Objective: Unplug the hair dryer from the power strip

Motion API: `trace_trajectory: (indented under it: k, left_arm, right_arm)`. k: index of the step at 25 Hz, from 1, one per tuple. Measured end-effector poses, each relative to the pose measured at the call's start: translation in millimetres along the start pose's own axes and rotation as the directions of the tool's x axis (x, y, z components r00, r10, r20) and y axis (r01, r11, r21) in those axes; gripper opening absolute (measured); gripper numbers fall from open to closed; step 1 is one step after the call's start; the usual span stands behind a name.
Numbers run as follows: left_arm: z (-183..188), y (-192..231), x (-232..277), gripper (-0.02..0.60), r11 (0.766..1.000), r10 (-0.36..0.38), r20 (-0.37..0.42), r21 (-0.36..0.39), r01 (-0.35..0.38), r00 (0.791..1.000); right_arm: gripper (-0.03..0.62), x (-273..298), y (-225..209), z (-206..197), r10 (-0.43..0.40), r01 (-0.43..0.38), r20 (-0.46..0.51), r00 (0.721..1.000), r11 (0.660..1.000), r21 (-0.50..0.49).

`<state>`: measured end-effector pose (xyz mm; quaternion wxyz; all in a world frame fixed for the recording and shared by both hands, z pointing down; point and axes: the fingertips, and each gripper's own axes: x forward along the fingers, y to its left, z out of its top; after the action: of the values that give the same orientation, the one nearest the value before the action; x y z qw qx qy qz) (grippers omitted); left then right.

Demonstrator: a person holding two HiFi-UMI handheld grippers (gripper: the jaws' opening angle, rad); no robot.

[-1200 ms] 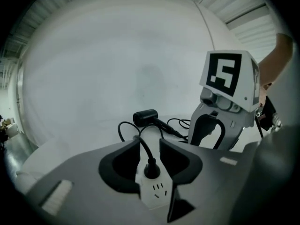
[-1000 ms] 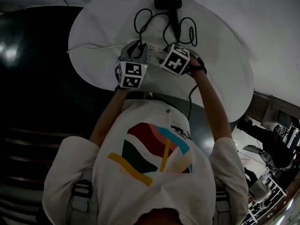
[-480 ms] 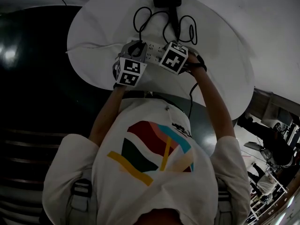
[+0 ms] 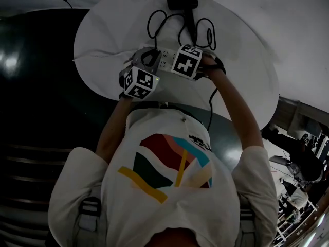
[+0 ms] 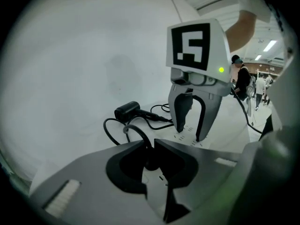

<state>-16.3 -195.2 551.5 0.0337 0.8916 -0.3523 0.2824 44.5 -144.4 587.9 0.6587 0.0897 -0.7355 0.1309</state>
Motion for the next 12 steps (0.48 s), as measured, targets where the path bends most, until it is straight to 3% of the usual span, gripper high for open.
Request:
trace_trajectory:
  k: [6,10,12]
  left_arm:
    - [-3.2,5.0,-5.5,0.043,0.981,-0.061,0.031,-0.185,0.066,0.998]
    - [-6.6,9.3,-6.5,0.034,0.946,-0.042,0.050,-0.320,0.056,0.998]
    - [-6.0,11.3,-7.5,0.032,0.937,-0.022,0.054,-0.348,0.039,0.998]
  right_arm:
    - [0.202,2.6,0.6,0.6,-0.011,0.010,-0.024,1.000,0.999,-0.047]
    - [0.201,3.7,-0.8,1.2,-0.008,0.006,-0.037,0.999,0.999,-0.053]
    - [0.201,4.1,-1.3,2.2,-0.007,0.006,-0.032,0.999,0.999,-0.052]
